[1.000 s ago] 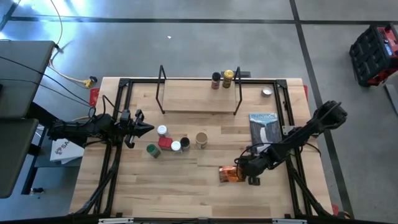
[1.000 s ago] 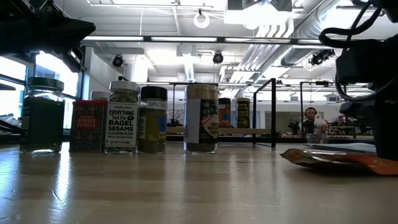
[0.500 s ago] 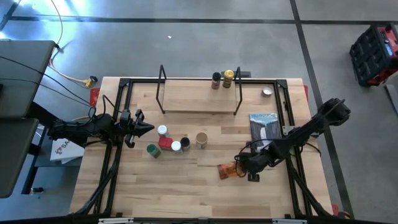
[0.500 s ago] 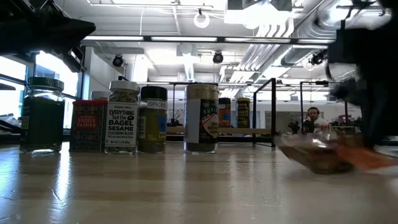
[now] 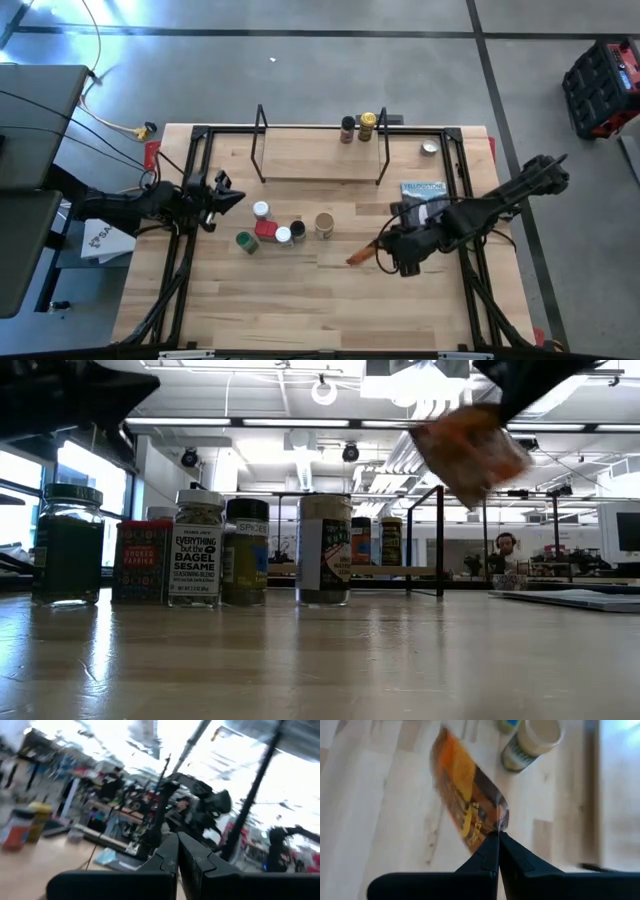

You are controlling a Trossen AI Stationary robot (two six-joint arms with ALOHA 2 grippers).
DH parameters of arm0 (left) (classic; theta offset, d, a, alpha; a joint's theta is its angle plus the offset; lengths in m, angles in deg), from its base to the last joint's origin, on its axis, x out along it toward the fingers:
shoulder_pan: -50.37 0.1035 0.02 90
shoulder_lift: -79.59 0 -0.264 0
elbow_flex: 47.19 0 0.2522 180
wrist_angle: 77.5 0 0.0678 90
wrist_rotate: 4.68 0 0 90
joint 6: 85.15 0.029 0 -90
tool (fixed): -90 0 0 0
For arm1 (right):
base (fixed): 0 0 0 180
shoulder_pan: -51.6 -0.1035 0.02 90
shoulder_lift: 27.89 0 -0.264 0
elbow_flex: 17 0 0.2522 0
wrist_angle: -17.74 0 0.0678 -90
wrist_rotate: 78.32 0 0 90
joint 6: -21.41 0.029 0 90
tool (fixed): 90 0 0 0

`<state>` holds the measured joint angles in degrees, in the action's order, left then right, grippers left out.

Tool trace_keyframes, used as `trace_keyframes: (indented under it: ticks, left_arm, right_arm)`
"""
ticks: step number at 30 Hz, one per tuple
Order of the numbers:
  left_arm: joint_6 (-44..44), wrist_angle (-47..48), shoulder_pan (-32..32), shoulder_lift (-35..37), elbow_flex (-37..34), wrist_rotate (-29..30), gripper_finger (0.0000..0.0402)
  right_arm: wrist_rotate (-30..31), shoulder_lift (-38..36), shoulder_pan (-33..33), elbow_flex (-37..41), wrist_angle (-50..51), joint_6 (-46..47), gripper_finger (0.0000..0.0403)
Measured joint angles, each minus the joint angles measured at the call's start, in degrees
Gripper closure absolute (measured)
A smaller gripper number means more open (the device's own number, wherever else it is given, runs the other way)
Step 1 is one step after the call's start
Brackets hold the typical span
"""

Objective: Shelf spices
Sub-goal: Put the orange seasoning pack on the shelf

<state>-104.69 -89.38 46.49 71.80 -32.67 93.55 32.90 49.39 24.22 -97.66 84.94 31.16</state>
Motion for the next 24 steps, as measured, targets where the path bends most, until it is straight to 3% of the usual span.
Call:
trace_keyframes:
  ticks: [7,14,19,24]
  left_arm:
    - [5.14,-0.82,-3.6,-19.88,9.62,5.54,0.0401]
    - [16.02,-0.39,-7.58,-47.68,29.32,11.5,0.0393]
    - [21.33,2.87,-7.98,-63.78,43.35,8.24,0.035]
    - [19.54,6.09,-7.77,-76.33,53.97,4.0,0.0291]
  right_arm:
    - [1.39,0.01,3.04,-4.69,0.89,-5.87,0.0403]
    - [0.53,2.43,4.05,-5.44,1.78,-7.23,0.0403]
    - [-0.35,4.68,4.13,-5.44,3.09,-6.84,0.0403]
    - [-0.34,4.92,4.15,-5.44,2.86,-5.43,0.0403]
